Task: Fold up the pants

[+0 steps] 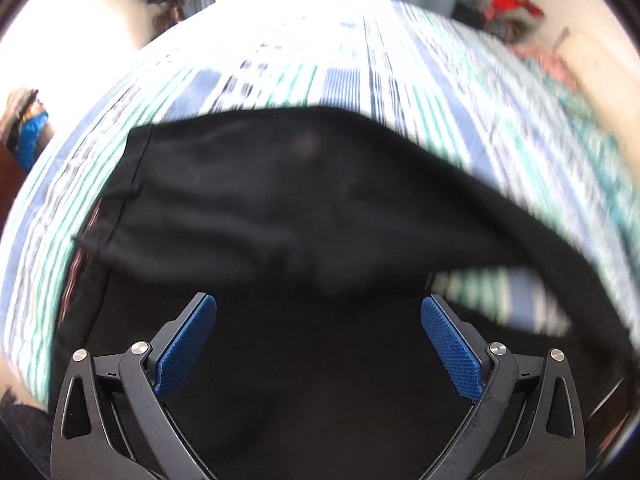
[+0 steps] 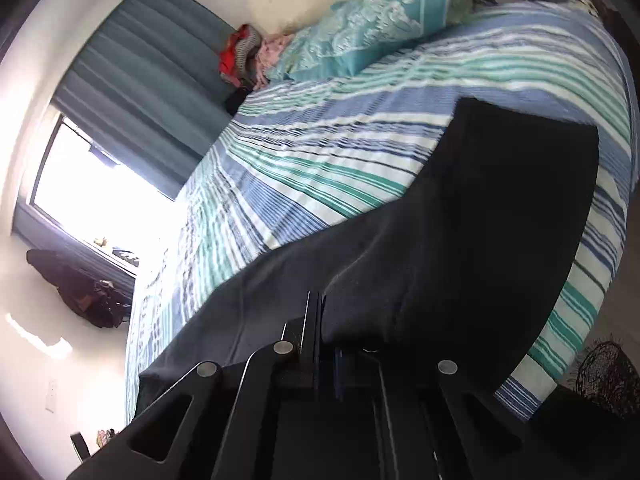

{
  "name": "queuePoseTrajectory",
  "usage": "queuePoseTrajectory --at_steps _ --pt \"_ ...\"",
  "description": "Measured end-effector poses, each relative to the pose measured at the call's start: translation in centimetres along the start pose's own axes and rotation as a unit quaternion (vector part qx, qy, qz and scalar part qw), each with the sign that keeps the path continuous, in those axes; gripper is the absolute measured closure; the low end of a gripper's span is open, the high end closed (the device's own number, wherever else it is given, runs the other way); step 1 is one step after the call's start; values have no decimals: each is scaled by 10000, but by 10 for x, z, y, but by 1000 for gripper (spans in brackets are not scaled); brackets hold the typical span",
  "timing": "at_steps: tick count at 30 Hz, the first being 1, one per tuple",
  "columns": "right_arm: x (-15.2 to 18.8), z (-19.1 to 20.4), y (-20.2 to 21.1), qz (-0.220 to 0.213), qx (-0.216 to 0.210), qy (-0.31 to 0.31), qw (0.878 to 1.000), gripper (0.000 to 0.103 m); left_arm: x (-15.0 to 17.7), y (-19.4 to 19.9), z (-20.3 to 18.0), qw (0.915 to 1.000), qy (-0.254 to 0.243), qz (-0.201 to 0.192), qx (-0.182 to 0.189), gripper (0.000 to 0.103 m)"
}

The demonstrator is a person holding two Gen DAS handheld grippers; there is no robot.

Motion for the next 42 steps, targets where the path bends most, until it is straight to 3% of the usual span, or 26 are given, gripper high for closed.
queuePoseTrajectory --at_steps 2,5,8,11,13,14,15,17,20,24,26,28,31,34,36,38,39,42 --pt "-9 26 18 -182 -289 295 9990 98 -37 -9 1 9976 498 -18 482 1" --pt "-14 63 42 -273 -636 752 9948 98 -76 -41 4 9860 1234 196 1100 1" --pt "-14 91 66 -240 -1008 991 9897 98 -93 -73 9 9764 1726 570 1167 1" --pt "-16 110 90 -247 -1278 1166 9846 98 -100 -90 4 9729 1878 717 1142 2" --pt "-13 116 109 -270 -1404 1307 9811 98 -99 -96 0 9742 1838 761 1069 18" --pt "-13 119 116 -270 -1461 1385 9792 98 -99 -100 -2 9745 1792 843 1054 53" --pt "-13 121 122 -254 -1508 1439 9777 98 -97 -105 -4 9743 1739 974 1048 97" --pt "-13 118 129 -167 -1525 1518 9764 98 -92 -102 -1 9754 1717 981 978 97" --pt "-19 102 109 12 -1188 1648 9791 98 -103 -66 -2 9824 1539 551 905 98" --pt "-55 99 71 253 -1077 1426 9836 98 -122 32 3 9877 1234 -486 829 97" --pt "-74 118 74 161 -1289 1486 9803 98 -106 86 9 9863 1074 -1052 683 95" --pt "-88 127 79 102 -1334 1579 9783 98 -62 115 8 9854 982 -1258 590 94" --pt "-97 95 70 222 -938 1616 9821 98 33 105 -7 9930 751 -800 445 94" --pt "-90 13 33 780 83 1548 9848 98 108 61 -30 9994 167 -53 294 94" --pt "-81 -47 7 1226 843 1432 9784 98 132 42 -42 9985 126 324 421 94" --pt "-71 -87 -4 1549 1322 1320 9701 98 141 40 -54 9977 120 450 484 94" --pt "-69 -99 -4 1566 1481 1319 9675 98 142 43 -56 9980 48 438 460 94" --pt "-75 -110 2 1444 1428 1127 9727 98 138 45 -60 9982 -93 418 425 94"
Point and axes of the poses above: each gripper's, at about its wrist camera, not at the fingertips, and y roughly against the way its jaws point, z to its left, x to its underside, the point moved 9 cm from there along -y, roughly the way its jaws point, and after that the axes turned 11 degrees about -y, right-handed, at the moved point
